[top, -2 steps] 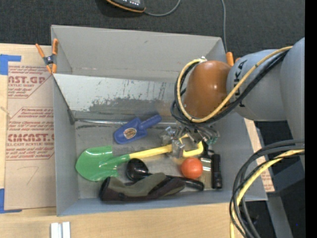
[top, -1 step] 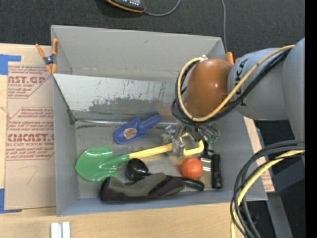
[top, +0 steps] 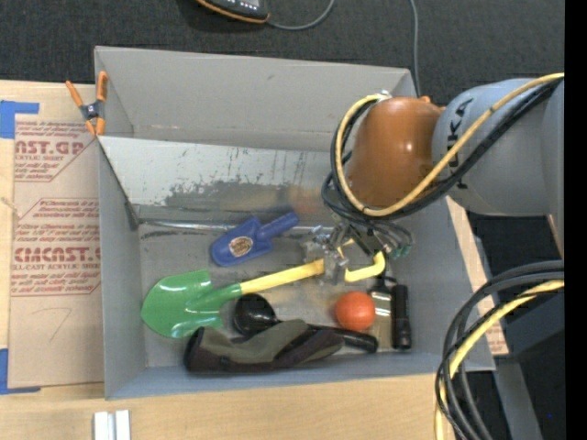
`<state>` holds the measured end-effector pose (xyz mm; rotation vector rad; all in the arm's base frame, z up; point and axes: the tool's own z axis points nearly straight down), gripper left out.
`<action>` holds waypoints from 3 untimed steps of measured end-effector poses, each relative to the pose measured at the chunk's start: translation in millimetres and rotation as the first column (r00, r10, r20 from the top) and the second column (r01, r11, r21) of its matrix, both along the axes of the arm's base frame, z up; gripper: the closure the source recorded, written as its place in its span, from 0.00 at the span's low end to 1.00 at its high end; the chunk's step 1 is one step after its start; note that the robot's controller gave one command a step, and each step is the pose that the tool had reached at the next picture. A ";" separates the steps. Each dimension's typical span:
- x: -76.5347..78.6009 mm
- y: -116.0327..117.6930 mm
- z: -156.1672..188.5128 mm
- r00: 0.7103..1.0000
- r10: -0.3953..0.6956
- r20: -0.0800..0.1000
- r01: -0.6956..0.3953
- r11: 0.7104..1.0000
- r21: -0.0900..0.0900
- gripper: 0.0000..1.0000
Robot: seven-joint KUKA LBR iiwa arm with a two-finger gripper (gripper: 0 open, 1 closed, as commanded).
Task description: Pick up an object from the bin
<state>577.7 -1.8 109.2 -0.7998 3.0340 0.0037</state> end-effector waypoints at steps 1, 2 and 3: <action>0.3 0.5 17.5 1.000 0.000 0.001 0.000 1.000 0.000 1.00; -0.4 1.3 57.9 1.000 0.000 -0.002 0.000 1.000 0.001 1.00; 0.8 1.8 79.8 1.000 -0.001 0.004 0.001 1.000 0.001 1.00</action>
Offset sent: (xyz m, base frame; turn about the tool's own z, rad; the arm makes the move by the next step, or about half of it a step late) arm 0.0010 0.0005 0.0812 -0.0001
